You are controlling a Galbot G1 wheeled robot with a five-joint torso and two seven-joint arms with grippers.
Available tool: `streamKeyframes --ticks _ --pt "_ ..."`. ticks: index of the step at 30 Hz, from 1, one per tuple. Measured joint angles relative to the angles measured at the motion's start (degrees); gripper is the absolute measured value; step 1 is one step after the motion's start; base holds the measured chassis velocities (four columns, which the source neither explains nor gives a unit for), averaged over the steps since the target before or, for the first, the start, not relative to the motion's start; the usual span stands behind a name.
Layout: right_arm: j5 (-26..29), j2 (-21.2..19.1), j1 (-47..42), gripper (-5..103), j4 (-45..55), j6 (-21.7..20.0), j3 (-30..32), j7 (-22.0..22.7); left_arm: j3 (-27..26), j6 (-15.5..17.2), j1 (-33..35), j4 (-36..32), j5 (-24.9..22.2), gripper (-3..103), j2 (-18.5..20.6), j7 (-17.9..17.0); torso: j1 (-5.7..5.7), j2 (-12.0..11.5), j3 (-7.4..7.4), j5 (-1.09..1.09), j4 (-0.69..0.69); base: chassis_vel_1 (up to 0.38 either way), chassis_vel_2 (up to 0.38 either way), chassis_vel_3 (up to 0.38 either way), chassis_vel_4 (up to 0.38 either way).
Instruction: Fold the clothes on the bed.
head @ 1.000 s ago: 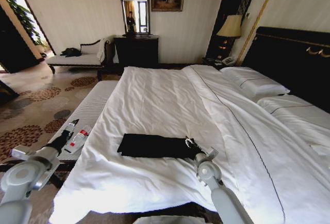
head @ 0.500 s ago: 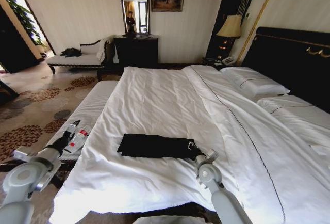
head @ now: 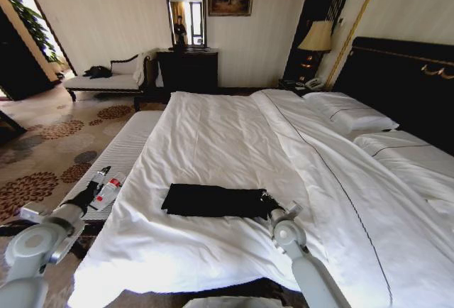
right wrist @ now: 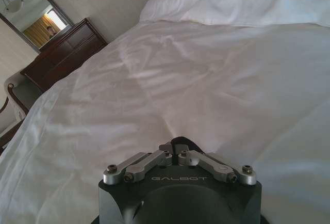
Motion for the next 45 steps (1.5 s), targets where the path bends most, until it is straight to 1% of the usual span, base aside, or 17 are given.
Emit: streamKeyframes --ticks 6,7,8,9,14,15,17,21,22,23,26,29,30,32,34,40,45 --pt "0.1 -0.9 2.1 -1 -2.5 -0.2 -0.9 0.3 0.2 0.1 0.0 0.0 0.3 100 -0.2 0.0 0.00 0.0 0.00 0.01 0.00 0.000 0.000 0.000 0.000" --pt "0.1 -1.1 2.3 4 -2.7 -0.3 -0.9 0.4 0.2 0.1 0.0 0.0 0.3 100 -0.2 0.0 0.00 0.0 0.00 0.00 0.00 0.000 0.000 0.000 0.000" --pt "0.1 -1.1 2.3 4 -2.7 -0.3 -0.9 0.5 0.2 0.1 0.0 0.1 0.3 100 -0.2 0.0 0.00 0.0 0.00 0.00 0.00 0.000 0.000 0.000 0.000" --pt "0.0 -1.4 2.4 15 -2.8 -0.4 -0.9 0.5 0.2 0.1 0.0 0.2 0.3 100 -0.2 0.0 0.00 0.0 0.00 0.00 -0.01 0.000 0.000 0.000 0.000" --pt "-0.3 -1.8 2.6 25 -2.7 -0.4 -0.2 0.6 0.5 0.2 -0.1 0.4 0.4 100 -0.2 -0.1 0.00 0.0 0.00 0.00 0.00 0.000 0.000 0.000 0.000" --pt "-0.4 -1.8 2.8 37 -2.3 -0.4 0.8 0.7 0.7 0.2 -0.1 0.4 0.5 100 -0.3 -0.1 0.00 0.0 0.00 0.01 0.00 0.000 0.000 0.000 0.000" --pt "-0.5 -1.7 2.7 37 -1.6 -0.4 1.6 0.8 0.8 0.2 -0.1 0.4 0.6 100 -0.4 -0.1 0.00 0.0 0.00 0.00 0.00 0.000 0.000 0.000 0.000" --pt "0.9 -1.5 -2.9 58 5.0 -0.4 5.0 2.2 0.8 0.3 -0.1 0.4 0.6 100 -0.5 -0.1 0.00 0.0 0.00 0.00 0.00 0.000 0.000 0.000 0.000" --pt "0.9 -1.5 -2.9 58 5.0 -0.4 5.0 2.2 0.8 0.3 -0.1 0.4 0.6 100 -0.5 -0.1 0.00 0.0 0.00 0.00 0.00 0.000 0.000 0.000 0.000" --pt "1.2 -1.5 -4.2 58 6.2 -0.5 5.2 2.5 0.7 0.3 0.0 0.4 0.6 100 -0.5 -0.1 0.00 0.0 0.00 0.00 -0.02 0.000 0.000 0.000 0.000" --pt "2.0 -0.6 -9.7 74 11.0 -1.8 4.9 5.6 0.6 0.3 -0.3 0.8 0.6 100 -0.1 -0.1 -0.02 0.0 -0.02 -0.01 -0.03 0.000 0.000 0.000 0.000" --pt "3.3 0.5 -11.1 80 12.2 -3.2 4.3 7.9 0.3 0.8 -0.7 0.6 0.2 100 0.3 -0.4 -0.02 0.0 -0.02 -0.01 0.00 0.000 0.000 0.000 0.000" --pt "4.3 1.4 -11.6 90 12.2 -3.7 4.0 8.7 0.0 1.4 -0.9 -0.3 -0.8 100 0.8 -0.7 -0.01 0.0 -0.01 -0.01 0.00 0.000 0.000 0.000 0.000" --pt "4.8 1.8 -11.7 90 12.1 -3.7 3.8 8.8 -0.4 1.7 -1.0 -0.9 -1.4 100 1.2 -0.8 -0.01 0.0 -0.01 -0.01 0.00 0.000 0.000 0.000 0.000" --pt "6.7 3.0 -11.7 98 11.2 -3.7 3.6 9.0 -2.1 2.3 -1.1 -3.1 -3.4 100 2.8 -1.1 -0.01 0.0 -0.01 0.00 -0.01 0.000 0.000 0.000 0.000" --pt "8.2 4.7 -10.8 100 9.0 -3.4 3.3 8.1 -4.6 3.0 -0.5 -5.7 -5.4 100 3.5 -1.6 -0.01 0.0 -0.01 -0.01 0.00 0.000 0.000 0.000 0.000" --pt "10.1 5.8 -10.5 101 8.3 -2.7 3.3 6.8 -4.7 3.4 -0.8 -7.0 -5.6 100 3.4 -1.9 -0.01 0.0 0.00 -0.01 0.00 0.000 0.000 0.000 0.000"
